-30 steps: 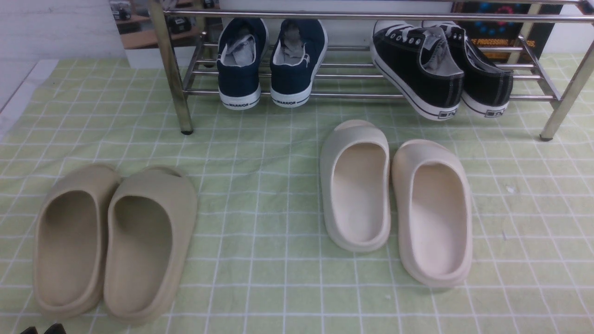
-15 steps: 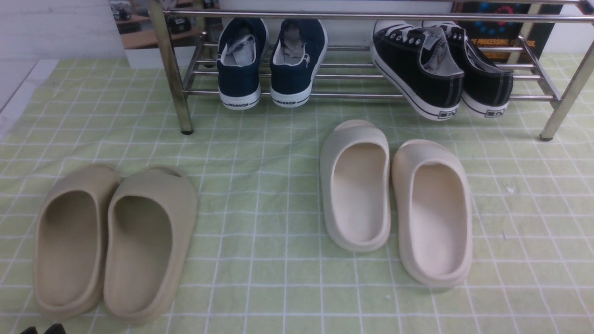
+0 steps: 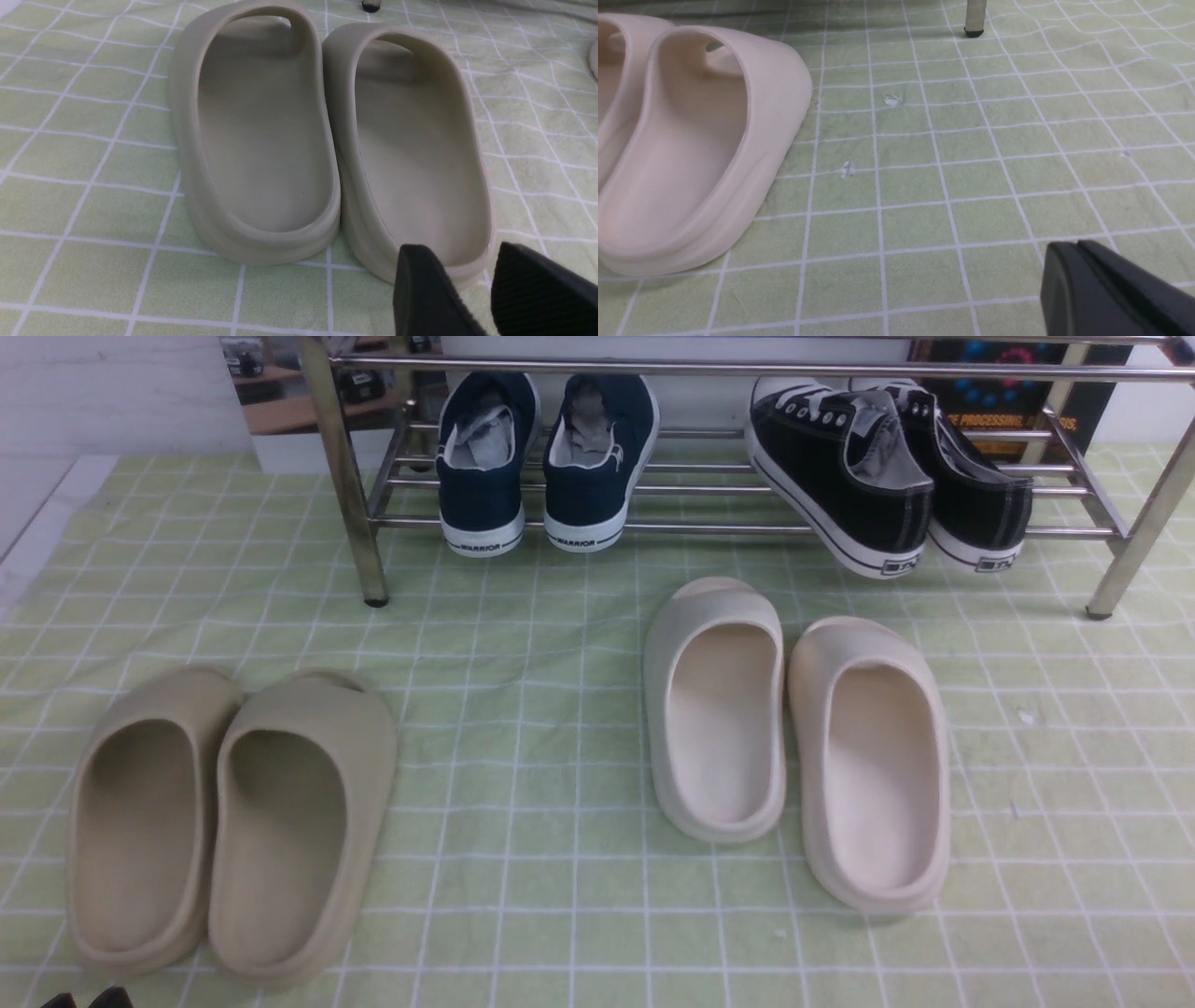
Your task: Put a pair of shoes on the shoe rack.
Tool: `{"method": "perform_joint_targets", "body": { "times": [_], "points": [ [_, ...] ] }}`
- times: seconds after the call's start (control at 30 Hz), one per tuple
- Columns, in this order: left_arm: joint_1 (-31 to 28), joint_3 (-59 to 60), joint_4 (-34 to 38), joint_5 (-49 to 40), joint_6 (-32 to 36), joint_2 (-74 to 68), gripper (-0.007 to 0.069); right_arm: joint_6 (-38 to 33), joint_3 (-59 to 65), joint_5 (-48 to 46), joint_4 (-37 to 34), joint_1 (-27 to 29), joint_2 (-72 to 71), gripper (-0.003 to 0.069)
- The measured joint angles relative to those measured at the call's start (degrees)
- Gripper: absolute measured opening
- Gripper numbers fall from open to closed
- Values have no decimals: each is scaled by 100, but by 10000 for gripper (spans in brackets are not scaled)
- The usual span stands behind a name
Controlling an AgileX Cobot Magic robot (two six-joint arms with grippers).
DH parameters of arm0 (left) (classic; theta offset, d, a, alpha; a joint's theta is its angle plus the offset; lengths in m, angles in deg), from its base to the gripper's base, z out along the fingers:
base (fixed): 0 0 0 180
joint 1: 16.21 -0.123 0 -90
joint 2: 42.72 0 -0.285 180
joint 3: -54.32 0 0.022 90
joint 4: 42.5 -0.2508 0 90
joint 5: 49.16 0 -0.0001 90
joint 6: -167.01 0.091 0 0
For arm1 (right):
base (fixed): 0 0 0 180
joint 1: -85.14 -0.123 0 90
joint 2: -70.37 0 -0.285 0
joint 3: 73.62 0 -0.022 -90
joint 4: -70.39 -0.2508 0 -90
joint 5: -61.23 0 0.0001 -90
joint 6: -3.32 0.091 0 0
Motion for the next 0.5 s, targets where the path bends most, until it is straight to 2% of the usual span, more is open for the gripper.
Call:
{"method": "perform_joint_targets", "body": {
  "times": [0.5],
  "points": [
    [0, 0, 0, 0, 0, 0, 237, 0, 0, 0, 1, 0, 0, 37]
  ]
}}
